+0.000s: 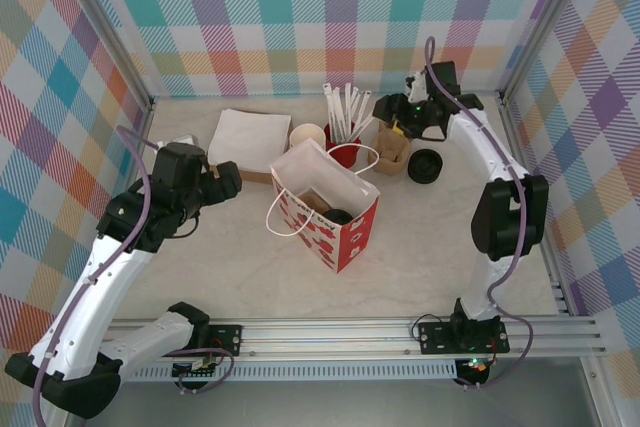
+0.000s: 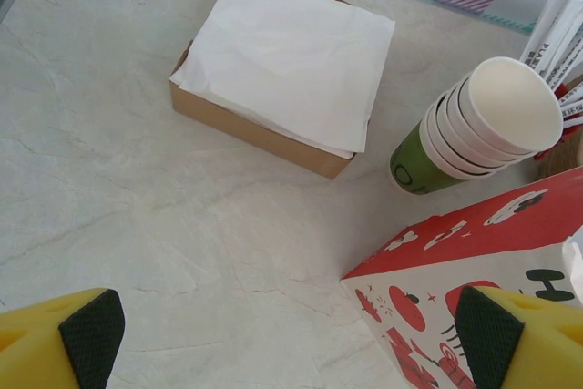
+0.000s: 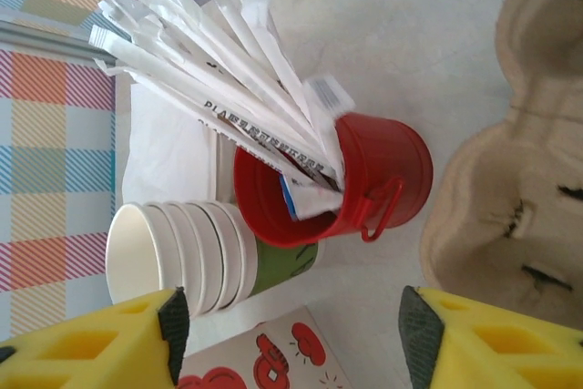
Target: Pack the takeout coffee
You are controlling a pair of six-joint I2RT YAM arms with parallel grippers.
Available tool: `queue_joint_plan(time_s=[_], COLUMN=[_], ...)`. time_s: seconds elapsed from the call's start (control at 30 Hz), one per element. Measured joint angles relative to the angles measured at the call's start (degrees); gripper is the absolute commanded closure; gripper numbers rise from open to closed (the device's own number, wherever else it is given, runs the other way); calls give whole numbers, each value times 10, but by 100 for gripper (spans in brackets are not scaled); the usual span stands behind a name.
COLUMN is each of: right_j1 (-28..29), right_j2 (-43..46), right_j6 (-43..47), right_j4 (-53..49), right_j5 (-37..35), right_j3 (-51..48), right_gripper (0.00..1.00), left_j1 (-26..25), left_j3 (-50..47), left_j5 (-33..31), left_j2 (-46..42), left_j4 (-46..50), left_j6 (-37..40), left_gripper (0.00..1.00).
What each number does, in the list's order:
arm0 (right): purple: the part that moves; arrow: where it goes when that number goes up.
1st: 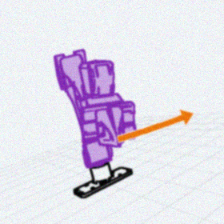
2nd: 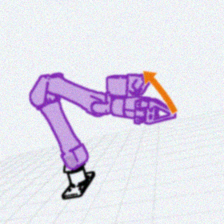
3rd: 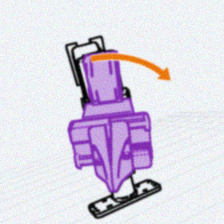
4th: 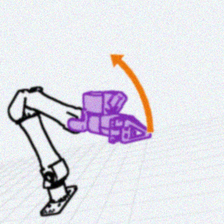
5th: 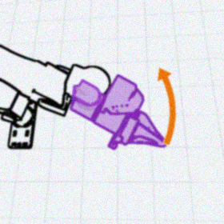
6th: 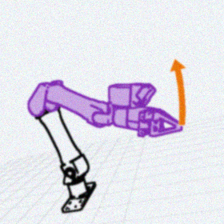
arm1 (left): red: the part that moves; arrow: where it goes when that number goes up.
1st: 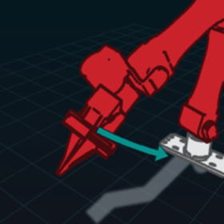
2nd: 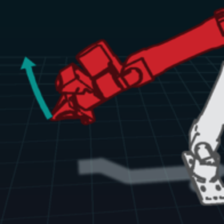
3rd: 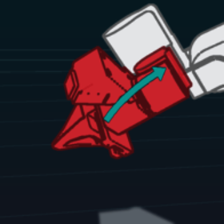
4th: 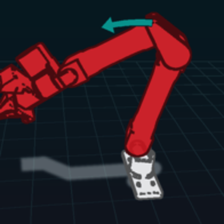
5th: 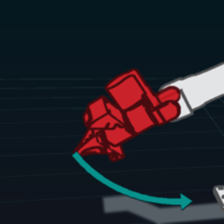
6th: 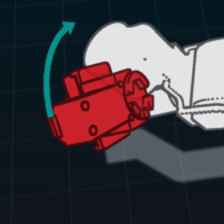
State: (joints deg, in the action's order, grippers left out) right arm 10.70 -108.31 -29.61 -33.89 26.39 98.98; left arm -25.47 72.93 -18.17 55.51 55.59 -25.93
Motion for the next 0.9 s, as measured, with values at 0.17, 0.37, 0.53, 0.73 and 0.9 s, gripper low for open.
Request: queue_joint_plan(time_s=[0.17,0.37,0.53,0.73,0.9], right_j1=[12,21,26,31,34], right_j2=[-44,-74,-88,-88,-86], right_j6=[0,2,11,31,50], right_j4=[-5,-15,-32,-53,-71], right_j5=[-14,-28,-41,-63,-81], right_j3=[49,86,110,114,119], right_gripper=[47,61,76,91,93], left_j1=[0,0,0,0,0], left_j3=[0,0,0,0,0], left_j5=[-6,-14,-17,-21,-21], left_j2=[2,2,3,5,9], left_j4=[2,3,11,12,12], left_j6=[0,0,0,0,0], left_gripper=[4,4,4,3,3])
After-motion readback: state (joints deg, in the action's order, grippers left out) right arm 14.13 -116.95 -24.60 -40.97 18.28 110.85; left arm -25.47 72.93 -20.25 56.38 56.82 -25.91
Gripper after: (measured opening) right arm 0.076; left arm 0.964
